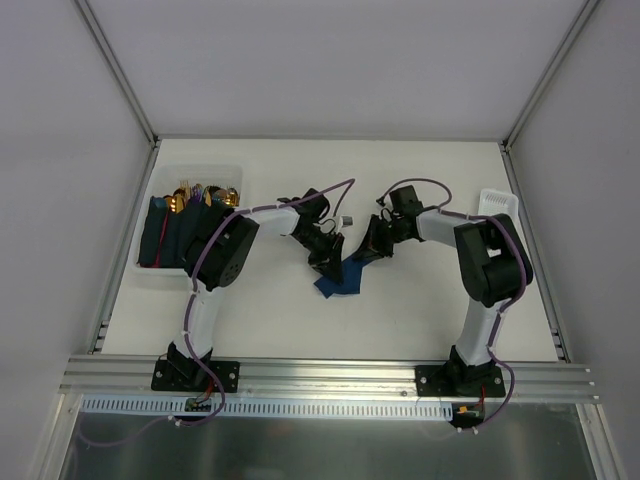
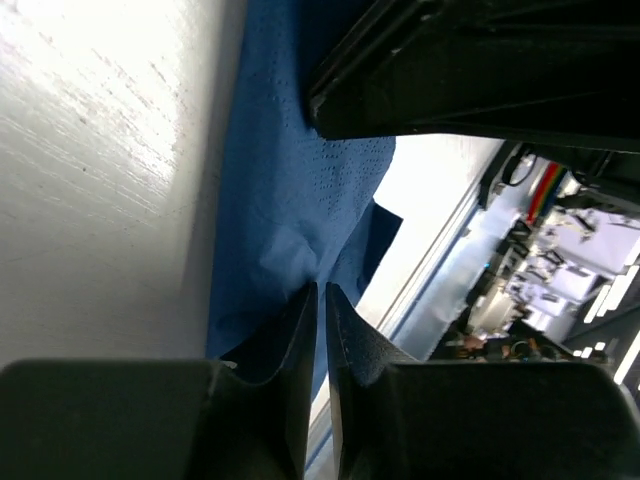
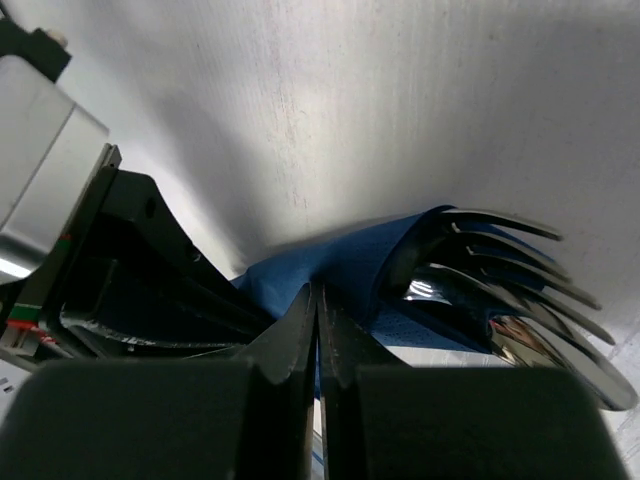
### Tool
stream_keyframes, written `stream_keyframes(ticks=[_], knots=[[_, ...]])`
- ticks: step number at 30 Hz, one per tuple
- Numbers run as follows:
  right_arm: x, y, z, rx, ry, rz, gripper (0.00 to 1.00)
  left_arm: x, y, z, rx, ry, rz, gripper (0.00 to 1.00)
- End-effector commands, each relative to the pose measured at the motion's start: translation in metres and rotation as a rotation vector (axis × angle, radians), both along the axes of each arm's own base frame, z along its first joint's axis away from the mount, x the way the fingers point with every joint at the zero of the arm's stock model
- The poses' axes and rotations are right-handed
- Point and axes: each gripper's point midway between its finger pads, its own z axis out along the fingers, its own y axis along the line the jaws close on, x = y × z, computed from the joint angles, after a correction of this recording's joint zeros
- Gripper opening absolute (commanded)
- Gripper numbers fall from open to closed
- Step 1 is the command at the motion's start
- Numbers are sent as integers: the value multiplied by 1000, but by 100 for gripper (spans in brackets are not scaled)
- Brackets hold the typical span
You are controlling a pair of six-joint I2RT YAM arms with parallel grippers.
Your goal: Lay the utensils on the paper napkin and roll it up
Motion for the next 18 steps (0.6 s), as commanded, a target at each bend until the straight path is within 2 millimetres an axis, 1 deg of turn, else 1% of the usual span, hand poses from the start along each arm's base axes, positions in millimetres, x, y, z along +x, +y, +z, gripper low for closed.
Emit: stream_keyframes(ticks=[1,4,5,7,8,9,11,12,14,16,18], knots=[[-3,-24,-32,-172,-17,28,2,-3,18,-33,103,36,43,9],[1,-20,-23,-152,-31,27,7,-6,24,-45,132,71,75,8],[4,-19,-15,-143,-50,28,14,-8,27,-49,141,90,85,8],[7,-19,-2,-139,-81,27,24,-7,27,-52,135,99,92,7],[8,-21,6,-139,-92,24,35,-8,27,-52,134,106,96,7],[12,-21,21,-135,-133,17,37,-7,27,-52,130,112,99,7],[14,-24,36,-136,-153,7,40,-6,28,-55,131,124,109,6],[18,-25,53,-129,-194,-10,41,-7,29,-56,130,131,111,6],[19,-28,65,-124,-208,-30,41,-7,30,-56,121,144,120,6],[17,-26,79,-102,-228,-51,41,-5,31,-56,115,147,128,6],[12,-18,85,-75,-231,-47,38,-5,31,-56,111,151,132,6]])
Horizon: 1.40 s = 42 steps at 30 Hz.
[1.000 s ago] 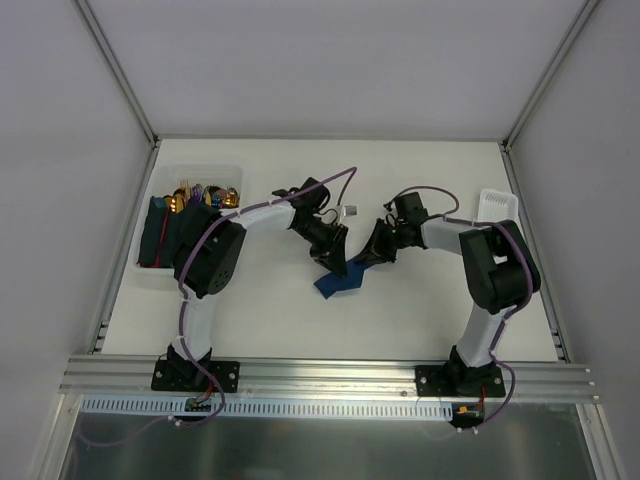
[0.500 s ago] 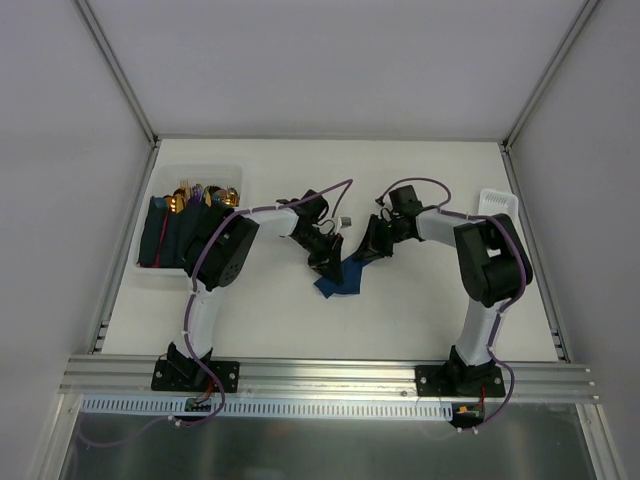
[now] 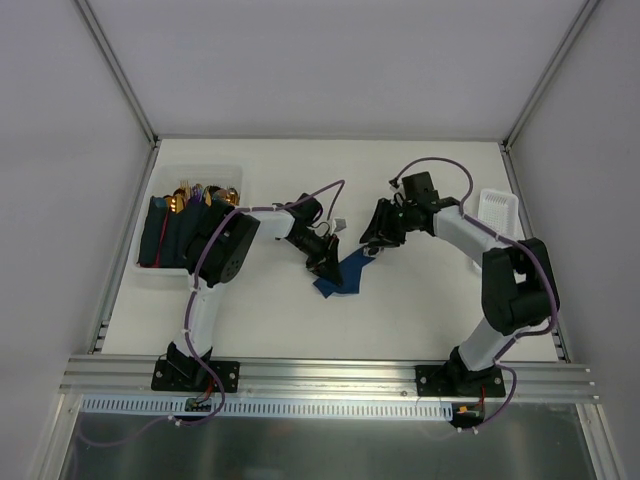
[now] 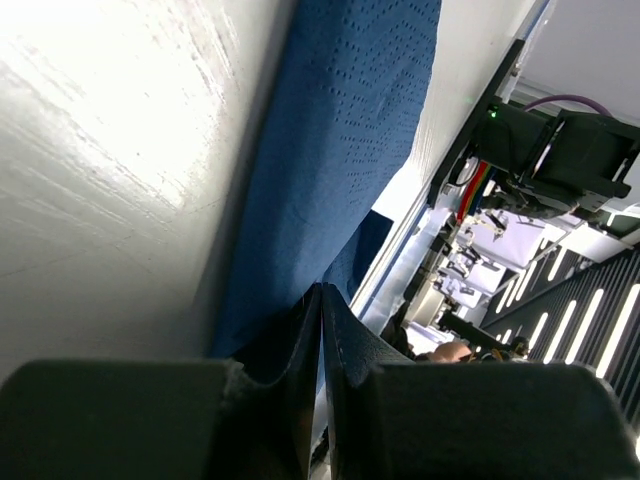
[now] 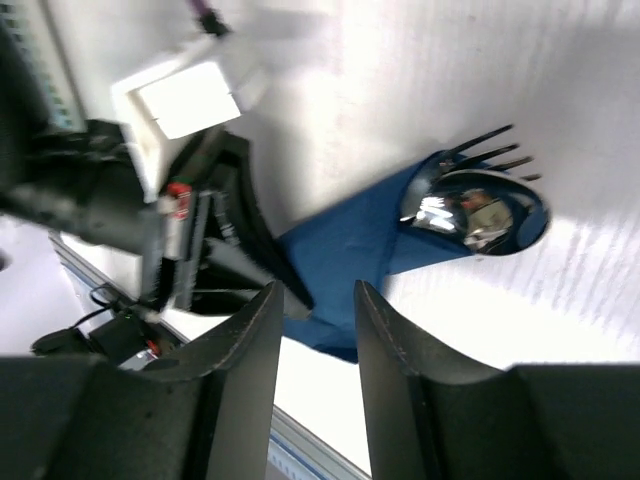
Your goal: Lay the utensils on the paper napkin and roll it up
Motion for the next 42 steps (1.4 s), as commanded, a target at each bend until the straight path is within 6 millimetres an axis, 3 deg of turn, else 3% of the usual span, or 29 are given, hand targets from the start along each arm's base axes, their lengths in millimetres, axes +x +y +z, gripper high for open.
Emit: stream_keyframes(ticks=[1,4,11,12,19,22,25,26,28,29,32,38,42], knots=[[-3,6,30,34,-53,-18,37,-2,25,-48,162,7,36,6],[-11,28,33,127,-34,-22,33,-1,25,-47,161,9,43,6],[-31,58,-2,223,45,-68,32,1,24,-46,151,25,60,6],[-36,56,-15,209,80,-91,31,1,24,-46,152,27,61,6],[-47,48,-58,153,162,-129,30,-1,23,-40,117,48,65,7],[-51,45,-72,126,193,-139,28,2,20,-27,74,32,59,9],[-56,39,-83,91,209,-145,25,8,16,-1,14,-21,50,13],[-58,36,-88,70,221,-140,24,11,15,17,-15,-64,48,14],[-62,32,-93,44,233,-138,23,15,19,32,-37,-123,49,18],[-65,30,-96,28,245,-135,22,18,21,50,-61,-173,53,20],[-70,24,-101,0,254,-125,22,25,32,66,-57,-242,80,26],[-72,21,-108,-18,266,-124,21,42,50,50,83,-333,91,35],[-74,20,-111,-28,274,-124,20,50,46,37,113,-348,37,42]])
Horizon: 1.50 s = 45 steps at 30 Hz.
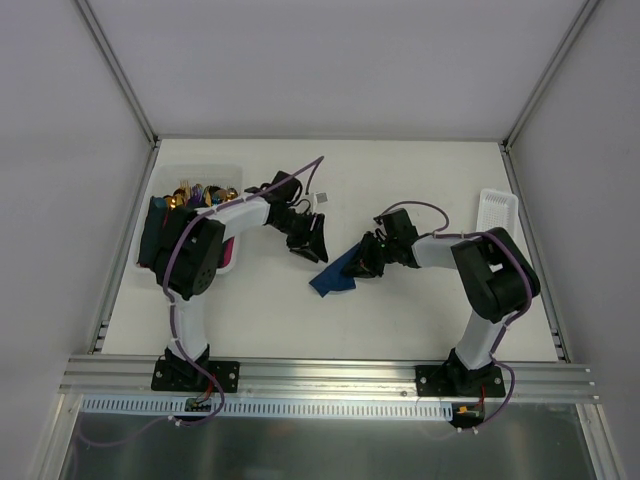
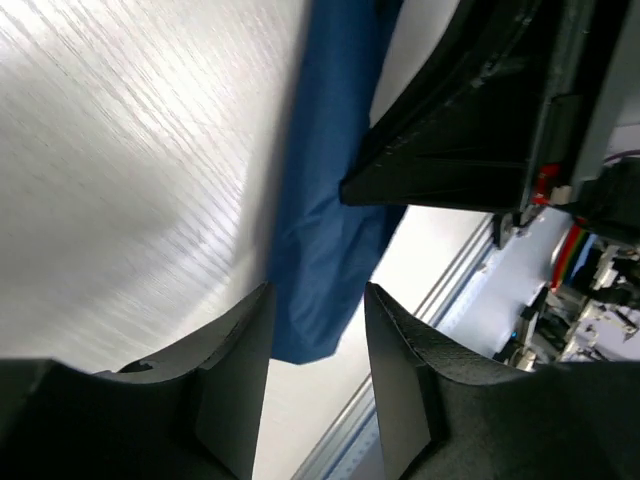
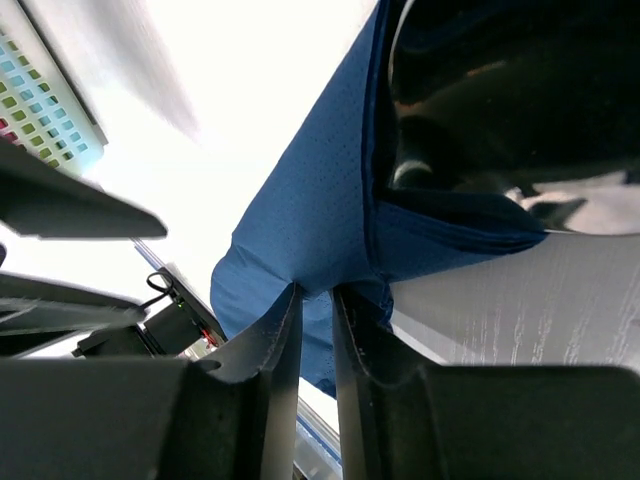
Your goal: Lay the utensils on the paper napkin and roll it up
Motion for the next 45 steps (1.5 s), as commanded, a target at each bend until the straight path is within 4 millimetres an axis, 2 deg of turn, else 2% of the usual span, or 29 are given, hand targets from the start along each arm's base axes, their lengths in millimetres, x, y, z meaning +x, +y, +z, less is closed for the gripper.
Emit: stream_keyframes(ticks=[1,2,9,15,17,24,28,32,36,38,40,45], knots=[[-20,-31,-48,-196,89,-16,20,4,0,-15,83,-40,-64,43],[-22,-32,-51,-201,95,-13,19,4,-2,-21,93,-35,-77,44],[-25,-36,-55,-213,111,-17,17,-7,-30,-26,83,-68,-194,49],[-26,-40,-57,-215,115,-23,16,-16,-34,-51,185,-83,-227,50],[-26,-41,-57,-215,117,-23,16,-16,-28,-61,246,-89,-218,49],[-26,-46,-58,-215,120,-28,15,-15,-13,-85,387,-104,-211,37],[-24,-46,-59,-215,119,-30,14,-24,-13,-92,402,-85,-240,29],[-23,-46,-59,-214,120,-30,14,-35,-17,-99,383,-35,-257,13],[-22,-46,-57,-208,112,-23,14,-41,-22,-99,342,23,-251,0],[-21,-46,-52,-205,89,-18,14,-41,-23,-94,310,47,-241,0],[-19,-47,-47,-202,63,-16,18,-38,-26,-86,256,80,-223,0],[-9,-52,-17,-163,-36,-27,39,-25,-30,-64,127,132,-177,0]])
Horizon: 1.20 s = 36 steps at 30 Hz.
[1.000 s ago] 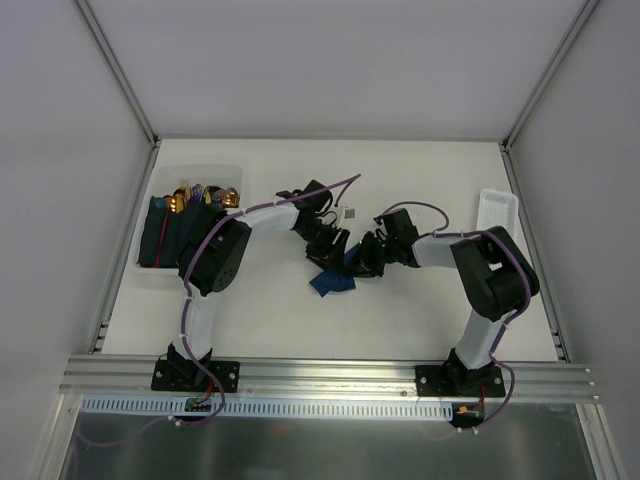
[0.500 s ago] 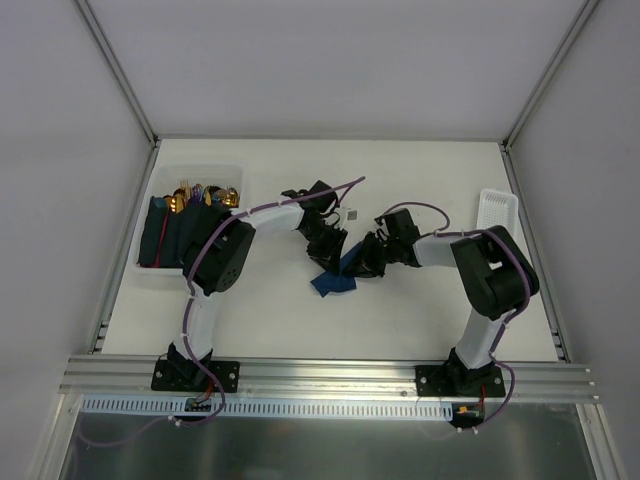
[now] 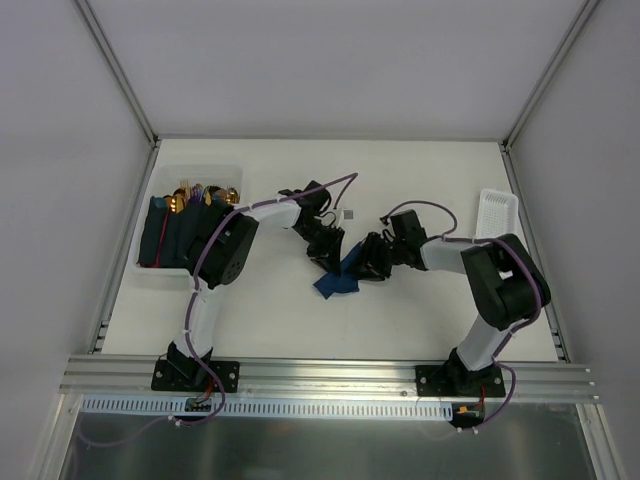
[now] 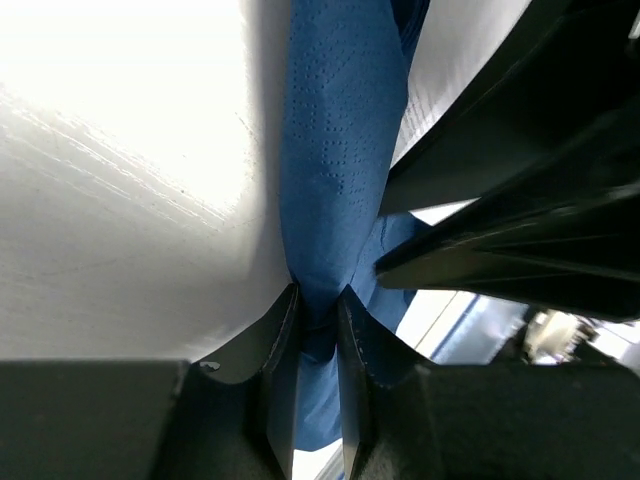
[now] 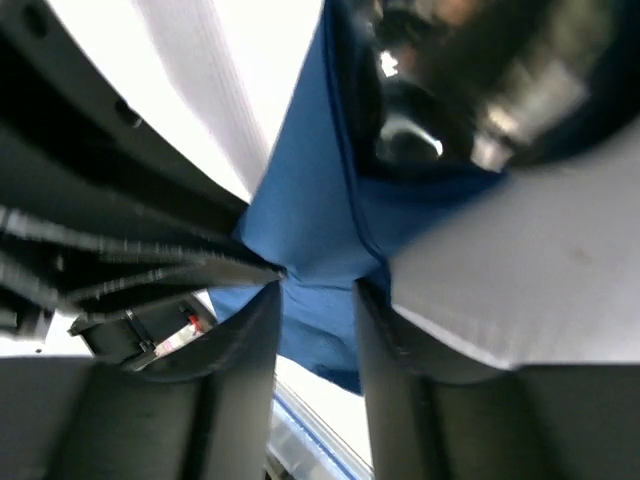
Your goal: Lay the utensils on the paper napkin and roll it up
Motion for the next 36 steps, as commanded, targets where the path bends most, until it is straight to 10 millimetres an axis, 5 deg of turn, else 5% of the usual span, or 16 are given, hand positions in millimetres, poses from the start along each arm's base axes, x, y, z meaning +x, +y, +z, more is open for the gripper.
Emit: stream_keyframes(ticks=[1,9,16,28,36], knots=[[-3,-40,-17,-166,-32,-59,42,-5,7,-9,-30,99,26,0],[12,-57,29,-82,-172,-126,65,0,-9,41,-206,84,15,0],[24,-43,59,57,-274,-130,76,-6,-17,70,-316,119,0,0],[20,-39,22,66,-165,-148,75,-4,-17,77,-361,157,30,0],[18,-32,22,120,-185,-158,74,-2,-18,81,-401,183,40,0]])
